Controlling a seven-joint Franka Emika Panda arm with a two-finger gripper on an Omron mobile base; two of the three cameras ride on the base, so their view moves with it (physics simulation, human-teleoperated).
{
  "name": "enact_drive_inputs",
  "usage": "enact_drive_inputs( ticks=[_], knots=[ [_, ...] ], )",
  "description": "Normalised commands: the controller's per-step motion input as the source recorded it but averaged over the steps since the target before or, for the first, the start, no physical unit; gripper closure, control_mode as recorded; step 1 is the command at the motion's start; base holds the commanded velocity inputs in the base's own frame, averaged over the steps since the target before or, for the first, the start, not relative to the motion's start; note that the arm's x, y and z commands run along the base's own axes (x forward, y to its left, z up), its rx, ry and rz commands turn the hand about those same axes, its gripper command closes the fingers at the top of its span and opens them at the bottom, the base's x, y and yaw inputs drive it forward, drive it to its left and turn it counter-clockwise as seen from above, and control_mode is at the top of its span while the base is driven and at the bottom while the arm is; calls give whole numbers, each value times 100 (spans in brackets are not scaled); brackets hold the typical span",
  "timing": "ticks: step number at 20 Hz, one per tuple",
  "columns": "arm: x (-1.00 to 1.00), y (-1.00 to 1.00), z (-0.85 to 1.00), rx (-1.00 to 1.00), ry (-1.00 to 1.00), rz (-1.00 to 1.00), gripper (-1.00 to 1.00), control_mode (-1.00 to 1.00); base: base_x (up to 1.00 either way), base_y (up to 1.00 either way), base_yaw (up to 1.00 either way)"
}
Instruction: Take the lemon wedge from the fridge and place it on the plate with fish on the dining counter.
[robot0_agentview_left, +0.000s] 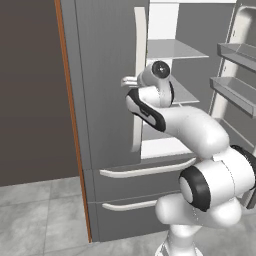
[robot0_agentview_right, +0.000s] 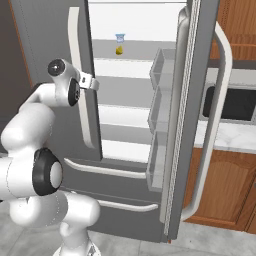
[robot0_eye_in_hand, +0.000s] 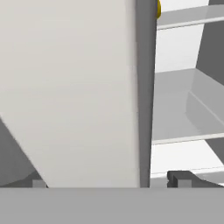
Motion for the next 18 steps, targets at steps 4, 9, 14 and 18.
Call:
enact_drive_inputs(
  ticks=[4,9,14,18],
  knots=[
    [56,0,-29,0,-2,0,-100,-100,0,0,0],
    [61,0,-26,0,-1,0,-100,-100,0,0,0],
    [34,0,-14,0,-1,0,100,-100,0,0,0],
    [0,0,0,0,0,0,100,-100,0,0,0]
  ],
)
